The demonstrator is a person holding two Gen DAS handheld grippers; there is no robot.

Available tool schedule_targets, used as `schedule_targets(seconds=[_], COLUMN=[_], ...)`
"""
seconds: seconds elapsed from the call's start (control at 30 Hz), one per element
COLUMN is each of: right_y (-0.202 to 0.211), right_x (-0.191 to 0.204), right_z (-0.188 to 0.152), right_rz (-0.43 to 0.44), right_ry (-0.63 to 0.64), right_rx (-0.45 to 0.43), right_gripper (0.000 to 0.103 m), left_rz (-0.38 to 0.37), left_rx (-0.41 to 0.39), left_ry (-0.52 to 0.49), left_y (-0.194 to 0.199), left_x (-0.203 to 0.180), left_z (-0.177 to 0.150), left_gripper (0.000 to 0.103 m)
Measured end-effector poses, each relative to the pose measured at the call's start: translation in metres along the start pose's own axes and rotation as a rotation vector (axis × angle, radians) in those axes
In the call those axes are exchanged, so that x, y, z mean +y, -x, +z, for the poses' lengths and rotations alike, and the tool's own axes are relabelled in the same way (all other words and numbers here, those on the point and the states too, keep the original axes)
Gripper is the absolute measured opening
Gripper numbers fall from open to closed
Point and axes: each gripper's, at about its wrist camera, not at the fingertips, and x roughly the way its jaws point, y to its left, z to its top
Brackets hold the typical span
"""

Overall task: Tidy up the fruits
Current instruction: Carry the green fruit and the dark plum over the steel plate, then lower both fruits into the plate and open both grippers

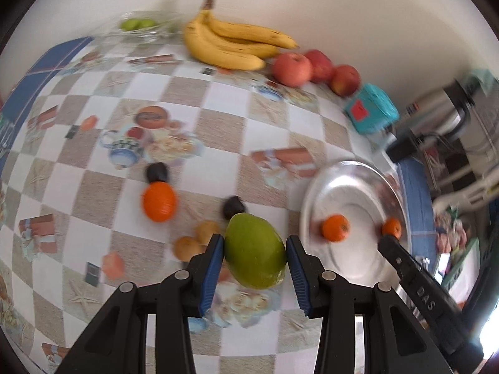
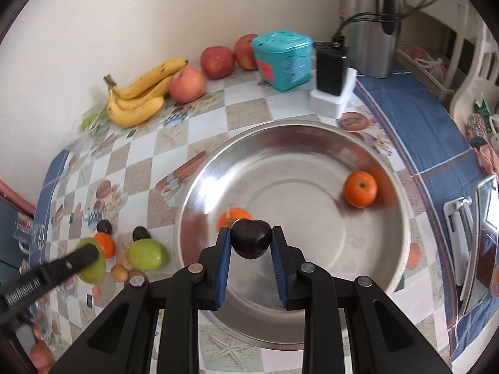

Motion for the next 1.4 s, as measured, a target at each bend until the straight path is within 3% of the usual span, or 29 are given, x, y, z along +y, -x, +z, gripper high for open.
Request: schedule_targets(seconds=[0.27, 0.6, 1.4], right_y=[0.006, 0.003, -0.019], right_x=[-0.022, -0.035, -0.059], right_z=[0.002, 0.000, -0.011], right_rz=[-0.001, 0.001, -0.047], right_ry=[-0.052, -0.078, -0.146], right_rx=[-0.007, 0.013, 0.118], right_gripper=[0.027, 0.027, 0.028], left_rz=[-0.034, -0.063, -0.056], left_rx=[0.001, -0.008, 0.055], left_ry=[-0.133, -0.237, -0.231], left_y=[-0.010, -0.028, -0.059], left_x=[-0.046, -0.078, -0.086], left_z=[-0.014, -0.026, -0.036], left_gripper=[0.044, 0.044, 0.046])
